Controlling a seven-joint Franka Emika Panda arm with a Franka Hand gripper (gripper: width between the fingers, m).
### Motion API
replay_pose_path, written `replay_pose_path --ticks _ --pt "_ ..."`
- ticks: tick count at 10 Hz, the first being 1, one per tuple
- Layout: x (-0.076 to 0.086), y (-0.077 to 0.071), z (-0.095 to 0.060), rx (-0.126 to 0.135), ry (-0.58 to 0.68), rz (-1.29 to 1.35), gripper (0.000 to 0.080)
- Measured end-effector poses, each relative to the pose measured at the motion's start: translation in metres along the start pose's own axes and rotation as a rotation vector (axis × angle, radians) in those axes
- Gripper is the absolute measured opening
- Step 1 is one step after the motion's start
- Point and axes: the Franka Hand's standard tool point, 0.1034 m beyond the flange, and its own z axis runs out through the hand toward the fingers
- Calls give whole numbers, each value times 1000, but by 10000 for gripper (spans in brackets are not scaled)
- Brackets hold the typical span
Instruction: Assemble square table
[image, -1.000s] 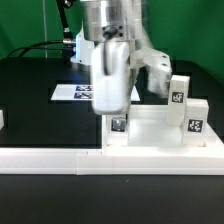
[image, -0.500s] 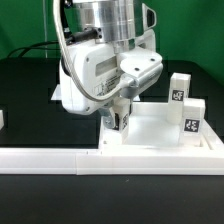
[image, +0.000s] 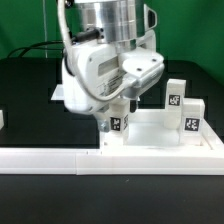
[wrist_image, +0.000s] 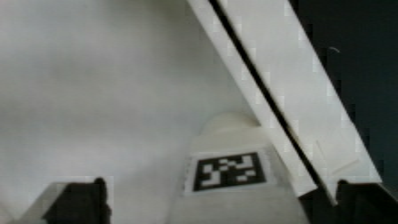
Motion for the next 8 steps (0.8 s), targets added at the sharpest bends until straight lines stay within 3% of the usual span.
replay_pose_path --ticks 1,3,4,8 --pt "-7 12 -17 -1 -24 -4 645" --pt "-19 25 -64 8 -84 -2 649" --pt "-25 31 -73 9 -93 -15 649" --pt "-24 33 -66 3 -87 -20 649"
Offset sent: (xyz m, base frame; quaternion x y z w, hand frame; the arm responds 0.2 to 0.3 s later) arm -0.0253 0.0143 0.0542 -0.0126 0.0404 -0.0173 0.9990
